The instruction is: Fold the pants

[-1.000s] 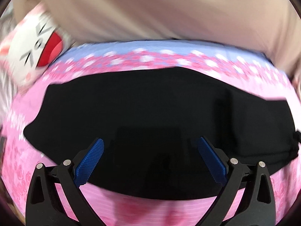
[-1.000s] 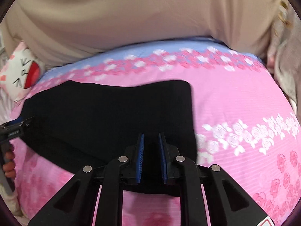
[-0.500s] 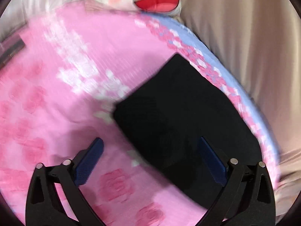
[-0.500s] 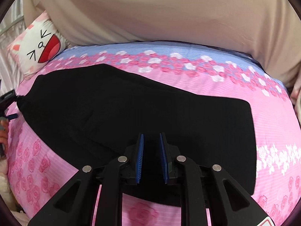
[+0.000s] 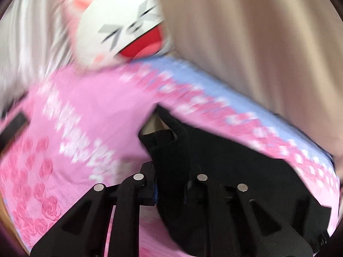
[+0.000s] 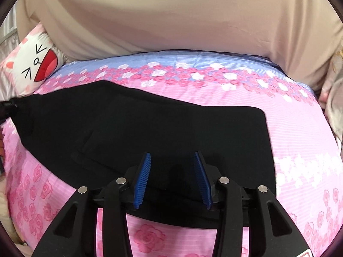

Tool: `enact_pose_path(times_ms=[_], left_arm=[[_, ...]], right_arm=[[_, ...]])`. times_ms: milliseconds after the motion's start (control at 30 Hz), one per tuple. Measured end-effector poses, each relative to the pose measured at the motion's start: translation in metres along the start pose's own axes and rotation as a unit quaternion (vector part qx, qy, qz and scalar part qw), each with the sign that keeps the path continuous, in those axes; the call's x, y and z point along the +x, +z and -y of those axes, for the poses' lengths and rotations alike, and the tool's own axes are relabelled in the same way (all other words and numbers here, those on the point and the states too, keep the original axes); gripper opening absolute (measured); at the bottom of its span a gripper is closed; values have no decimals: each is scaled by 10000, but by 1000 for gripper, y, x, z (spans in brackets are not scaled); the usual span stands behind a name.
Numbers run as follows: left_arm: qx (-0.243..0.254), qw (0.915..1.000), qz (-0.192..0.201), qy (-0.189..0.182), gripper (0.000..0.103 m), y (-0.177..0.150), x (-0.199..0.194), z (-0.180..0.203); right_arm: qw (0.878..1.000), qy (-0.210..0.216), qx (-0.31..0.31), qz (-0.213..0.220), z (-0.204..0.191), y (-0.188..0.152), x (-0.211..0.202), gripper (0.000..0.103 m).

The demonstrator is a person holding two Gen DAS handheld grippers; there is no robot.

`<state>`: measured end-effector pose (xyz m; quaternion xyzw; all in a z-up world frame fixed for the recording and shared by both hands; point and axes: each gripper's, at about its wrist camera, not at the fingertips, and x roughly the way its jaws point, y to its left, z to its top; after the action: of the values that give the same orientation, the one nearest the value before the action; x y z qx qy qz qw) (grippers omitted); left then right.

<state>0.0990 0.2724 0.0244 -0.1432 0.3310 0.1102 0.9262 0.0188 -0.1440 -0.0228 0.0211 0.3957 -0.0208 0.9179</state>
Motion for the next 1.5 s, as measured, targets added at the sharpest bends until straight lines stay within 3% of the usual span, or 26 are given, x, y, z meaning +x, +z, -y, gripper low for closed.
enact_pose_path(times_ms=[167, 333, 500, 700, 833, 867, 900, 933, 967, 1000, 1067, 1167, 1333, 1367, 1467, 1500], left_arm=[[957, 9908, 410, -867, 14, 0, -51, 97], [1867, 9695, 268, -1569, 14, -37, -72, 199], [2338, 9571, -174, -1705, 14, -77, -51, 266], [2755, 9490, -658, -1385, 14, -126, -18, 305], [2903, 9469, -762, -1150, 19, -146, -12, 306], [2920, 9458, -797, -1178, 29, -148, -13, 305], [2887, 9437, -877, -1358, 51, -149, -18, 303], [2783, 9402, -1012, -1681, 64, -147, -26, 296], [2717, 9388, -1026, -1851, 85, -145, -33, 289], [2671, 9391, -937, -1948, 88, -142, -44, 281], [2762, 9414, -511, -1868, 93, -136, -71, 259], [2731, 9464, -119, -1722, 98, -122, -94, 224], [2099, 9725, -145, -997, 98, -91, -76, 155], [1958, 9762, -207, -905, 98, -89, -71, 145], [1461, 9844, -509, -833, 98, -81, -52, 110], [1342, 9856, -578, -845, 98, -80, -48, 100]], right_arm=[[9993, 37, 350, 129, 26, -6, -6, 48], [9976, 96, 656, 205, 52, -16, -13, 48], [9950, 102, 952, 272, 82, -29, -23, 48], [9930, 101, 1142, 295, 105, -41, -28, 48], [9926, 157, 1165, 312, 111, -42, -29, 48], [9927, 184, 1149, 311, 111, -40, -28, 48], [9929, 195, 1129, 311, 111, -38, -28, 48], [9934, 209, 1085, 316, 110, -34, -28, 48], [9937, 227, 1053, 320, 109, -32, -29, 50], [9939, 274, 1022, 315, 107, -28, -30, 59], [9933, 484, 996, 313, 103, -16, -32, 75], [9902, 1082, 829, 293, 89, 5, -31, 76], [9703, 2349, 514, 245, 52, 47, -12, 76], [9669, 2491, 487, 255, 46, 54, -6, 72], [9641, 2582, 611, 77, 37, 82, 28, 33], [9659, 2494, 688, -98, 35, 91, 47, 31]])
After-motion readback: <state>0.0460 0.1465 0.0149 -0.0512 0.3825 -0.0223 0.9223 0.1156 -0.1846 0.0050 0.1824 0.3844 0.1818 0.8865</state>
